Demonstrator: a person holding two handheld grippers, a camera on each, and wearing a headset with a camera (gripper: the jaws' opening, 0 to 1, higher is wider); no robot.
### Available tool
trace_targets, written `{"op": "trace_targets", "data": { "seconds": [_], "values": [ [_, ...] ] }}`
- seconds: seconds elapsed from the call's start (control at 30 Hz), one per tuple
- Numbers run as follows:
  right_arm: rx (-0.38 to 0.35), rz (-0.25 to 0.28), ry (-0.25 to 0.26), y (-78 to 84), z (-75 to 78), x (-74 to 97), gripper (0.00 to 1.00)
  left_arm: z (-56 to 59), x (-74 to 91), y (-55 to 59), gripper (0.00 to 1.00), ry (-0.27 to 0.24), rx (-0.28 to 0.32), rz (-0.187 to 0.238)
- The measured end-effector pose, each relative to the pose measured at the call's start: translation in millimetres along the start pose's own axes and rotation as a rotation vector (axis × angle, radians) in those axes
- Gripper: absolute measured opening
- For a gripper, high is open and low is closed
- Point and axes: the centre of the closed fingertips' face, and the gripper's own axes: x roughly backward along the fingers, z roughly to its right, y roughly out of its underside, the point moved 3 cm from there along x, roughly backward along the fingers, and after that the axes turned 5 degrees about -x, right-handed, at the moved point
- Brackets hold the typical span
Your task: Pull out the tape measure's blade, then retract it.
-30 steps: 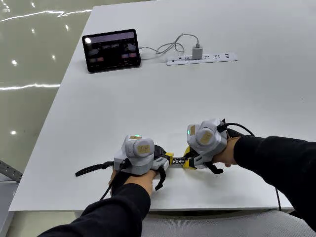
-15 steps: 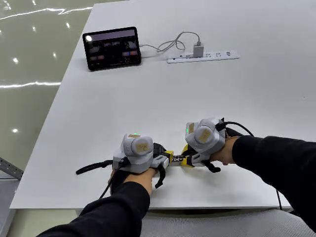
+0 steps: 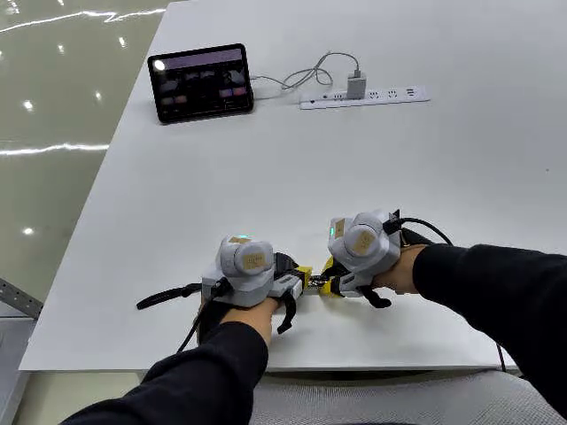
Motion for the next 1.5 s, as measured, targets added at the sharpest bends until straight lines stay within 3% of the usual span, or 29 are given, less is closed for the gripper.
{"op": "trace_targets", "data": {
  "seconds": [1.3,1.5],
  "values": [
    [0.008,0.009,-0.027,-13.0,-1.3,-9.2,0.11,-0.6,1.5,0.8,0.64,0.008,0.019,-0.002],
    [-0.023,0.025,-0.035,-15.3,-1.4,-11.5,0.11,-2.3,2.1,0.7,0.64,0.025,0.023,0.002]
  ]
}}
